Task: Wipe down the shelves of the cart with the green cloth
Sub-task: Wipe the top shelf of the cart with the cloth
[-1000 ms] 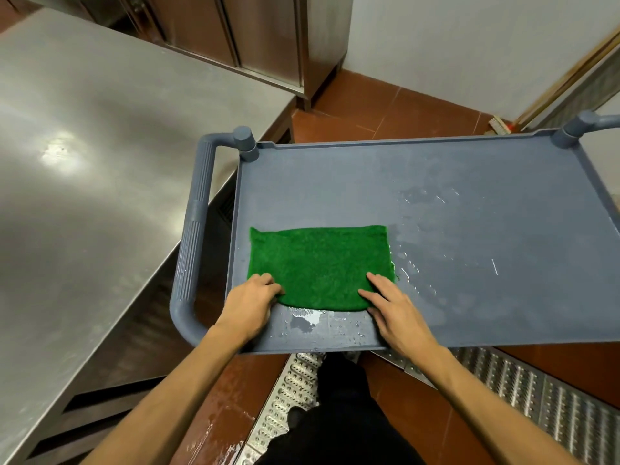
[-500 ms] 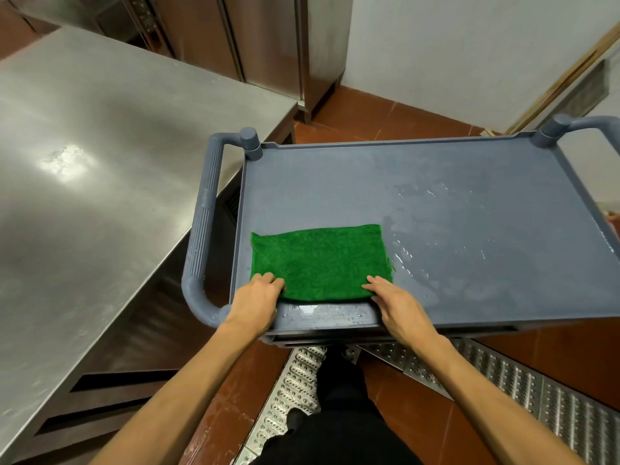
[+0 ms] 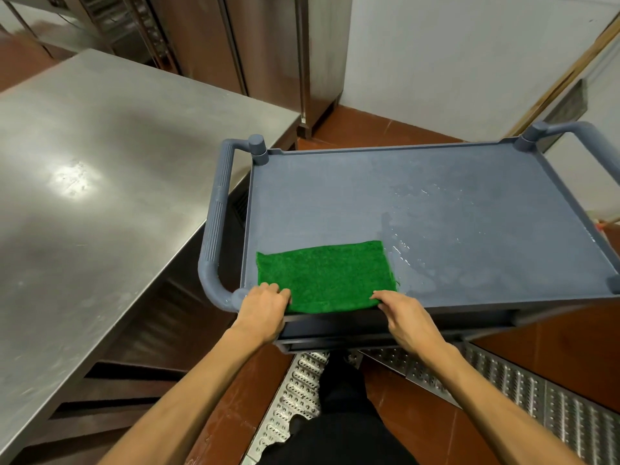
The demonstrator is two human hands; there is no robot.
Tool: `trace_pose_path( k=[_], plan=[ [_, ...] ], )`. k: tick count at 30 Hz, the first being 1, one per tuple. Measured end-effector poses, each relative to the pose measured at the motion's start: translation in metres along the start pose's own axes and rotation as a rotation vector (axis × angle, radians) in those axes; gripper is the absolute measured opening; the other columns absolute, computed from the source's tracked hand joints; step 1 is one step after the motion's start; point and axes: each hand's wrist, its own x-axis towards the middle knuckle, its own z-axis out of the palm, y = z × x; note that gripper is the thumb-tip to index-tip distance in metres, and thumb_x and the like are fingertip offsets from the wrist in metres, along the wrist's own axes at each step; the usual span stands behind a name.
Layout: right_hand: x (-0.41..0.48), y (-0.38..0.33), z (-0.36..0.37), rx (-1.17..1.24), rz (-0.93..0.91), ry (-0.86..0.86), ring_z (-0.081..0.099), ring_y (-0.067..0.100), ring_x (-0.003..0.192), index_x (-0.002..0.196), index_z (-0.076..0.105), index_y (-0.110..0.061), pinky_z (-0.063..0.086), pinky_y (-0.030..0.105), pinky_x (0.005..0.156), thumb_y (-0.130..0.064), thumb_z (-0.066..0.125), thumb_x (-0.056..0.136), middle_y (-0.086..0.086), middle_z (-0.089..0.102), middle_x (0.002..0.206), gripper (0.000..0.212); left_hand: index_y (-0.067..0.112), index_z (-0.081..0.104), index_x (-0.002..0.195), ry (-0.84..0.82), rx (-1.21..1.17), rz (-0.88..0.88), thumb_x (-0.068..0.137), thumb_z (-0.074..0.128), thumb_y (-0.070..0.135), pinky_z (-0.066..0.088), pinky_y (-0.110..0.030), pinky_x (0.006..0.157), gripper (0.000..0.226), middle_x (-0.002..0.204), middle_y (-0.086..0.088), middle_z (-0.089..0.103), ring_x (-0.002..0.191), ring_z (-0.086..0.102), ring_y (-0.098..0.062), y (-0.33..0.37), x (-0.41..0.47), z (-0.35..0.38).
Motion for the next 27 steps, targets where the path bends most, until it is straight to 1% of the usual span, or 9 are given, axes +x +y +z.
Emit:
trace_pose_path(
  k=[3, 6, 10, 13, 15, 17, 19, 23, 27],
  plan=[
    [-0.005, -0.005, -0.003, -0.052, 0.006, -0.002, 0.062, 0.028, 0.111, 0.122, 0.063, -0.019, 0.05, 0.041, 0.094, -0.015, 0.052, 0.097, 0.002, 0.067, 0.121, 0.027, 0.018, 0.056, 0.127, -0.016, 0.062, 0.032, 0.089, 0.054, 0.019, 0.035, -0.038, 0.101, 0.038, 0.121, -0.008, 0.061, 0.115, 0.054, -0.03, 0.001, -0.007, 0.002],
    [-0.007, -0.01, -0.008, -0.123, -0.016, -0.003, 0.061, 0.027, 0.106, 0.123, 0.062, -0.015, 0.048, 0.039, 0.092, -0.014, 0.05, 0.098, 0.005, 0.066, 0.118, 0.027, 0.018, 0.057, 0.126, -0.017, 0.064, 0.063, 0.088, 0.054, 0.019, 0.033, -0.038, 0.103, 0.039, 0.121, -0.009, 0.061, 0.115, 0.054, -0.031, -0.001, -0.015, 0.001],
    [-0.01, -0.02, -0.017, -0.189, -0.024, -0.012, 0.059, 0.026, 0.104, 0.124, 0.059, -0.013, 0.045, 0.037, 0.09, -0.015, 0.046, 0.1, 0.006, 0.066, 0.115, 0.027, 0.016, 0.059, 0.125, -0.018, -0.006, 0.1, 0.086, 0.05, 0.013, 0.035, -0.038, 0.1, 0.04, 0.12, -0.012, 0.063, 0.113, 0.055, -0.031, -0.006, -0.025, -0.007],
    [-0.013, -0.024, -0.025, -0.201, -0.017, -0.018, 0.059, 0.028, 0.104, 0.123, 0.058, -0.012, 0.045, 0.038, 0.088, -0.014, 0.046, 0.1, 0.008, 0.066, 0.113, 0.026, 0.015, 0.061, 0.123, -0.021, -0.151, 0.109, 0.086, 0.051, 0.009, 0.038, -0.037, 0.095, 0.039, 0.119, -0.012, 0.063, 0.113, 0.056, -0.031, -0.01, -0.031, -0.016],
    [-0.015, -0.026, -0.032, -0.18, -0.001, -0.018, 0.058, 0.031, 0.105, 0.122, 0.058, -0.013, 0.047, 0.04, 0.087, -0.014, 0.046, 0.1, 0.009, 0.067, 0.113, 0.026, 0.015, 0.062, 0.122, -0.057, -0.274, 0.107, 0.088, 0.051, 0.006, 0.04, -0.034, 0.092, 0.037, 0.118, -0.01, 0.063, 0.112, 0.058, -0.028, -0.014, -0.035, -0.024],
    [-0.015, -0.029, -0.04, -0.164, 0.013, -0.01, 0.058, 0.032, 0.105, 0.122, 0.057, -0.014, 0.047, 0.041, 0.085, -0.016, 0.044, 0.1, 0.009, 0.067, 0.112, 0.025, 0.017, 0.063, 0.121, -0.079, -0.348, 0.097, 0.091, 0.051, 0.007, 0.045, -0.034, 0.092, 0.034, 0.118, -0.007, 0.064, 0.111, 0.06, -0.026, -0.018, -0.038, -0.03],
    [-0.013, -0.034, -0.048, -0.159, 0.002, -0.004, 0.057, 0.033, 0.103, 0.119, 0.057, -0.014, 0.046, 0.043, 0.083, -0.016, 0.043, 0.1, 0.009, 0.066, 0.109, 0.023, 0.019, 0.063, 0.121, -0.073, -0.361, 0.093, 0.091, 0.051, 0.009, 0.048, -0.037, 0.093, 0.034, 0.117, -0.006, 0.065, 0.11, 0.061, -0.026, -0.021, -0.042, -0.038],
    [-0.001, -0.043, -0.065, -0.121, -0.027, 0.034, 0.055, 0.033, 0.097, 0.108, 0.055, -0.013, 0.046, 0.044, 0.077, -0.016, 0.042, 0.101, 0.009, 0.064, 0.1, 0.015, 0.024, 0.058, 0.121, -0.026, -0.314, 0.066, 0.091, 0.05, 0.008, 0.05, -0.039, 0.088, 0.036, 0.113, -0.001, 0.061, 0.106, 0.059, -0.024, -0.027, -0.037, -0.056],
    [0.019, -0.048, -0.086, -0.084, -0.06, 0.125, 0.056, 0.032, 0.099, 0.109, 0.057, -0.013, 0.046, 0.042, 0.078, -0.015, 0.044, 0.1, 0.008, 0.065, 0.101, 0.016, 0.027, 0.057, 0.119, 0.08, -0.299, 0.037, 0.096, 0.048, 0.013, 0.05, -0.041, 0.086, 0.028, 0.114, -0.001, 0.059, 0.106, 0.059, -0.027, -0.033, -0.022, -0.075]
  ],
)
